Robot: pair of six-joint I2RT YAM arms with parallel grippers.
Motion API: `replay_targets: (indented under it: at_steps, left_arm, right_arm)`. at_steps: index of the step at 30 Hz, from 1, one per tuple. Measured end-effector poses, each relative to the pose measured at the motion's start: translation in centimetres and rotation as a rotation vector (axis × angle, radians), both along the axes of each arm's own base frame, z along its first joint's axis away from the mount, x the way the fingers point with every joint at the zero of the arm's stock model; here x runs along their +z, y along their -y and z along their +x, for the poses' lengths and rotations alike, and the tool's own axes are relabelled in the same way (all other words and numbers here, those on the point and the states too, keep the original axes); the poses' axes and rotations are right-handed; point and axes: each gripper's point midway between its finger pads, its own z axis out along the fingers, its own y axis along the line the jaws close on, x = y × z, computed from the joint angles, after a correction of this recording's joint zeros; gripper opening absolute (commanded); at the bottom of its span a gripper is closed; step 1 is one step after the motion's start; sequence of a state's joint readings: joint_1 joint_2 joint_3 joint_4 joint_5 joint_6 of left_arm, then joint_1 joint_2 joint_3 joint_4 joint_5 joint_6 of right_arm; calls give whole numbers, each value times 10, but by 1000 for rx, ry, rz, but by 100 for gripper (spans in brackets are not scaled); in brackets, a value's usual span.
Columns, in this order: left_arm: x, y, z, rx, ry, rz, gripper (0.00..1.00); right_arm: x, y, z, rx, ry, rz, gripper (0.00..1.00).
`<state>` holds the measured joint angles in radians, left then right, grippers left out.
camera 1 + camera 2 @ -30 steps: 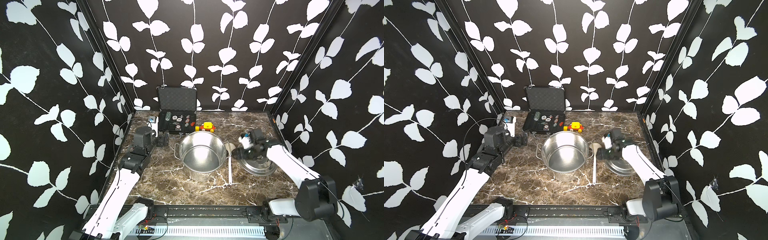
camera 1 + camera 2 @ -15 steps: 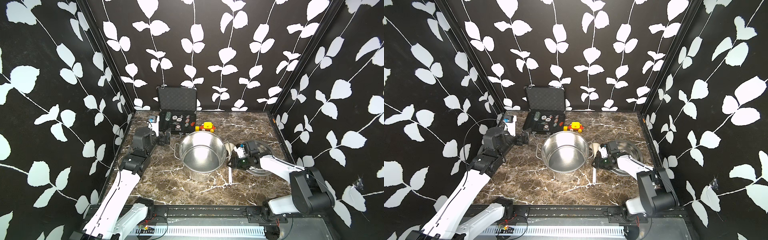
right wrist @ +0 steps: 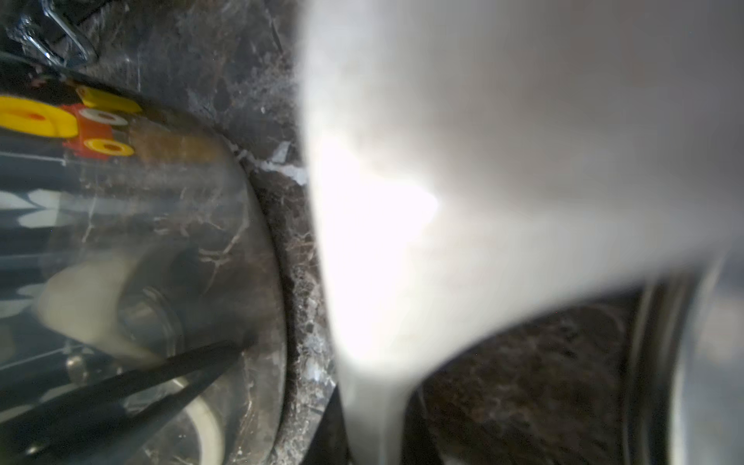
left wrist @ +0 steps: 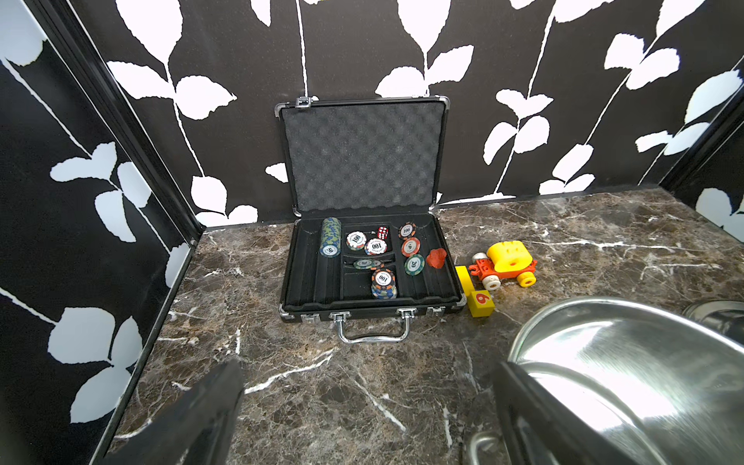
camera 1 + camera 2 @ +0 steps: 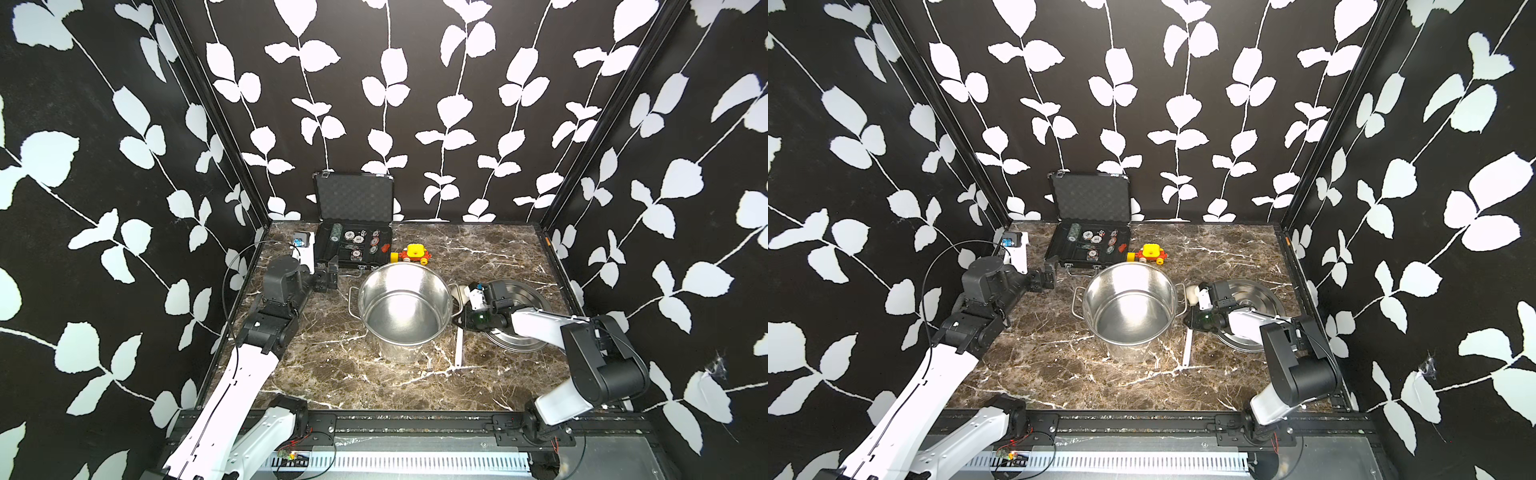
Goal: Stir the soup with a spoon
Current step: Pick up the spoon from the center of the board.
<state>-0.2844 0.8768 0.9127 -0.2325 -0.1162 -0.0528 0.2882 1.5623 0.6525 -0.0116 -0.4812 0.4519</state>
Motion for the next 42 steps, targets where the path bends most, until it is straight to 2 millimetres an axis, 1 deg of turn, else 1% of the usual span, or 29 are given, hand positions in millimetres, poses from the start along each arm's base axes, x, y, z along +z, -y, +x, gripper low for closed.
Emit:
replay_targets:
  at_steps: [3, 6, 8, 11, 13, 14, 15, 17, 19, 22, 24, 25, 26, 28, 29, 31, 34, 36, 38, 42]
  left_arm:
    - [0, 1, 0, -4, -1, -3, 99]
    - [-1, 4, 0, -18, -3, -8, 99]
    - [2, 6, 0, -31, 7, -14, 99]
    - [10, 12, 1, -65, 39, -23, 99]
    - [16, 21, 1, -119, 70, -16, 99]
    - [18, 29, 0, -163, 92, -5, 99]
    - [20, 38, -2, -209, 115, 13, 99]
    - [19, 64, -10, -332, 152, 79, 99]
    - [15, 101, -23, -494, 191, 184, 99]
    - [-2, 156, -46, -732, 241, 355, 99]
    - [-16, 185, -60, -869, 282, 458, 99]
    - [-24, 201, -71, -952, 323, 530, 98]
    - [-28, 212, -78, -1002, 361, 566, 97]
    - [-30, 232, -91, -1077, 463, 634, 96]
    - [-29, 243, -98, -1108, 524, 664, 94]
    - [-25, 261, -110, -1152, 645, 715, 92]
    - [-17, 285, -126, -1185, 807, 755, 90]
    - [-12, 296, -136, -1196, 893, 760, 89]
    - [-6, 303, -146, -1197, 969, 756, 88]
    - [1, 308, -160, -1209, 1055, 760, 81]
  right_arm:
    - [4, -1, 4, 10, 19, -4, 0]
    - [7, -1, 6, 20, 25, -9, 0]
    - [13, -2, 10, 30, 37, -12, 0]
    - [31, -3, 18, 45, 70, -22, 0]
    - [50, -1, 26, 47, 108, -40, 0]
    - [62, 2, 30, 46, 130, -53, 0]
    - [74, 6, 34, 38, 155, -68, 0]
    - [97, 20, 42, 8, 200, -112, 0]
    - [121, 34, 45, -19, 239, -161, 0]
    - [158, 49, 43, -39, 282, -216, 0]
    - [184, 49, 38, -28, 308, -213, 0]
    - [202, 45, 33, -14, 323, -186, 0]
    - [216, 40, 30, 0, 333, -151, 0]
    - [241, 26, 22, 26, 342, -49, 0]
    - [252, 16, 17, 40, 336, 17, 0]
    - [267, -3, 8, 71, 310, 139, 0]
    - [283, -37, -7, 128, 253, 301, 0]
    - [293, -59, -16, 169, 219, 391, 0]
    - [301, -76, -23, 200, 184, 464, 0]
    - [308, -98, -26, 231, 118, 556, 0]
